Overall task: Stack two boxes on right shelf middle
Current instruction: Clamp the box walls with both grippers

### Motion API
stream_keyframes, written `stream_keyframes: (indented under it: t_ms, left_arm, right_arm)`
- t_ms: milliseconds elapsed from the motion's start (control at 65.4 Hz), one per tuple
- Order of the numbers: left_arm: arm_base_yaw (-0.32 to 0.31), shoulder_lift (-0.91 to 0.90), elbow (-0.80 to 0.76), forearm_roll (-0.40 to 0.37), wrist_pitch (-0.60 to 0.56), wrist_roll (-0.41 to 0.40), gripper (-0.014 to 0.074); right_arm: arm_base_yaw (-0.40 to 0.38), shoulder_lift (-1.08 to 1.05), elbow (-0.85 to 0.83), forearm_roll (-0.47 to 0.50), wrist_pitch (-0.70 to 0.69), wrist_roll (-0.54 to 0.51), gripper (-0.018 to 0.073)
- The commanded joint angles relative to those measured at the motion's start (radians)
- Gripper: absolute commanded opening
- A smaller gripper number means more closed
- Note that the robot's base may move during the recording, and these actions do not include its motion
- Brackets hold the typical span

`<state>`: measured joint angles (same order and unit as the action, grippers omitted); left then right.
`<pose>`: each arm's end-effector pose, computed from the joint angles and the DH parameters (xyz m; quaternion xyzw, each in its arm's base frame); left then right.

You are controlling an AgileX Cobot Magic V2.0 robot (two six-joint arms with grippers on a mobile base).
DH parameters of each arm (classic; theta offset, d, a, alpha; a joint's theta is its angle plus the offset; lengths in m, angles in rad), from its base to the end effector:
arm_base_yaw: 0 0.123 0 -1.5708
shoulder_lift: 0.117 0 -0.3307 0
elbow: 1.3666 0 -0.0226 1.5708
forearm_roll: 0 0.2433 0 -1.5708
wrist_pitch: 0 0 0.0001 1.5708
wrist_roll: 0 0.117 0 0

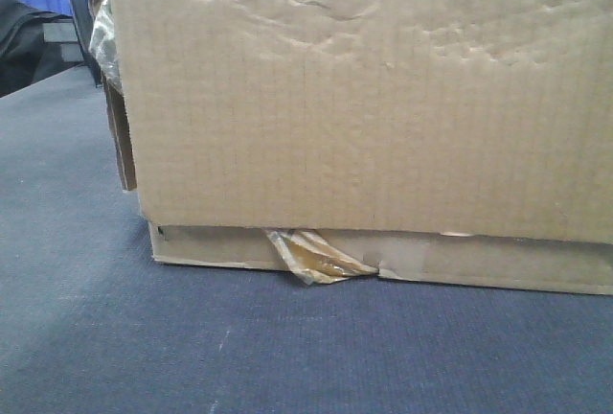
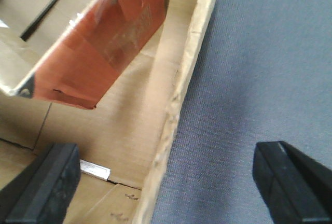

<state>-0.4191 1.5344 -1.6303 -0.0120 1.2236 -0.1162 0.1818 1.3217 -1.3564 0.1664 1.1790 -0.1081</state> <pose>0.2925 -0.1318 0.4182 0.1451 0.9541 -0.0751 0.2511 0.2450 0.0633 0.4024 -0.1282 0.9554 0.0916 0.2499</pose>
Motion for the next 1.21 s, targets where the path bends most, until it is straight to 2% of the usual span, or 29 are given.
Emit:
stream_keyframes:
  t_ms: [0,107,489,581,657,718,733,779,795,825,856,917,1192]
  left_arm:
    - [-0.012,0.029,0.003,-0.007,-0.027,-0.002,0.0533]
    - [-0.012,0.062,0.003,-0.007,-0.041,-0.025,0.0533]
    - [-0.012,0.151,0.003,-0.001,-0.045,-0.025,0.0525]
    - [-0.012,0.161,0.003,-0.001,-0.045,-0.025,0.0524]
    - [-0.012,0.161,0.003,-0.001,-0.045,-0.025,0.0492]
    - [-0.012,0.161,0.003,-0.001,-0.045,-0.025,0.0391]
    - [-0.012,0.161,0.003,-0.001,-0.045,-0.025,0.0377]
    - [-0.012,0.161,0.003,-0.001,-0.045,-0.025,0.0279]
    - [-0.012,0.161,0.003,-0.001,-0.045,-0.025,0.0222]
    - [-0.012,0.161,0.003,-0.001,-0.045,-0.025,0.0141]
    - [-0.012,0.161,0.003,-0.001,-0.045,-0.025,0.0077]
    - [-0.012,0.161,0.003,-0.001,-0.045,-0.025,-0.0116]
    - [-0.012,0.122,-0.012,0.004,-0.041,-0.045,-0.0111]
  right_arm:
    - [0.002,0.022,-0.012,-0.001,-0.019,0.009,0.0559]
    - [0.002,0.050,-0.012,-0.001,-0.030,0.012,0.0559]
    - [0.002,0.152,-0.012,0.017,-0.069,0.012,0.0549]
    - [0.002,0.170,-0.012,0.017,-0.070,0.012,0.0451]
    - [0.002,0.175,-0.012,0.017,-0.070,0.012,0.0296]
    - [0.002,0.175,-0.012,0.017,-0.070,0.012,0.0090]
    - [0.002,0.175,-0.012,0.017,-0.070,0.012,0.0068]
    - [0.002,0.175,-0.012,0.017,-0.070,0.012,-0.0063]
    - [0.002,0.175,-0.012,0.017,-0.070,0.012,-0.0126]
    - [0.002,0.175,-0.012,0.017,-0.072,0.014,-0.0166]
    - [0.002,0.175,-0.012,0.017,-0.072,0.014,-0.0158]
    - [0.002,0.175,-0.012,0.017,-0.072,0.014,-0.0152]
    - [0.002,0.141,-0.027,0.017,-0.087,0.014,-0.0152]
